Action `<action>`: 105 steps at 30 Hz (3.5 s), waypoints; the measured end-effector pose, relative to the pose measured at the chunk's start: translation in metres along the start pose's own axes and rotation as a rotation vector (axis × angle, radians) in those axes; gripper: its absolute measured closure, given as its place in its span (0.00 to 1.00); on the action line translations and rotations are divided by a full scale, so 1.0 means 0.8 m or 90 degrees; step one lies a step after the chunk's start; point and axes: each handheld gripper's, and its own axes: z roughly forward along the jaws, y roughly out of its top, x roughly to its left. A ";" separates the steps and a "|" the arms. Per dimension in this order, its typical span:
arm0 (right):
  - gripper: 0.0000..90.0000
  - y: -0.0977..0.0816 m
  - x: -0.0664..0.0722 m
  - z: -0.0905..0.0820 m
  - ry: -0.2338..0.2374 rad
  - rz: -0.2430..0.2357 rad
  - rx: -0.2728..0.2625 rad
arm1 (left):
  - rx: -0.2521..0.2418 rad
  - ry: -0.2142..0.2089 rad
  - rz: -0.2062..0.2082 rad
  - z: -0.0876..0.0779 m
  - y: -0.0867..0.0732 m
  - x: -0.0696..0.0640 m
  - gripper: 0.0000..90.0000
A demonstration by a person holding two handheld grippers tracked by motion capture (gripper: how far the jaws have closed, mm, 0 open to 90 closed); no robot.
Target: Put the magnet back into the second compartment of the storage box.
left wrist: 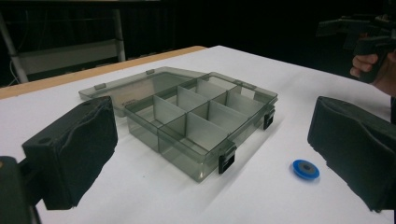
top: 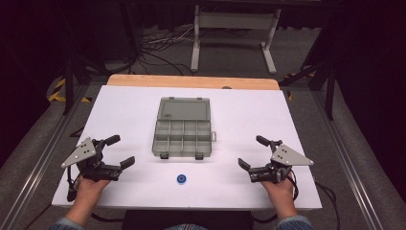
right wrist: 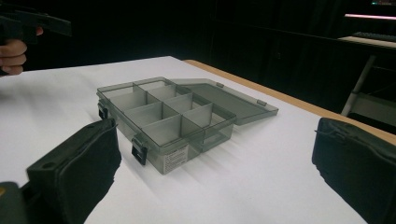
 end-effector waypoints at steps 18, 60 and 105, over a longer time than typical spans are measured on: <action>0.02 -0.001 -0.005 -0.001 0.003 0.023 -0.005 | 0.010 -0.061 0.037 0.039 0.036 -0.022 0.03; 0.02 -0.002 -0.006 -0.001 0.007 0.050 0.015 | 0.275 -0.152 0.158 0.126 0.093 -0.068 0.09; 0.03 -0.002 -0.006 0.000 0.018 0.051 0.019 | 0.518 -0.202 0.188 0.183 0.069 -0.086 0.09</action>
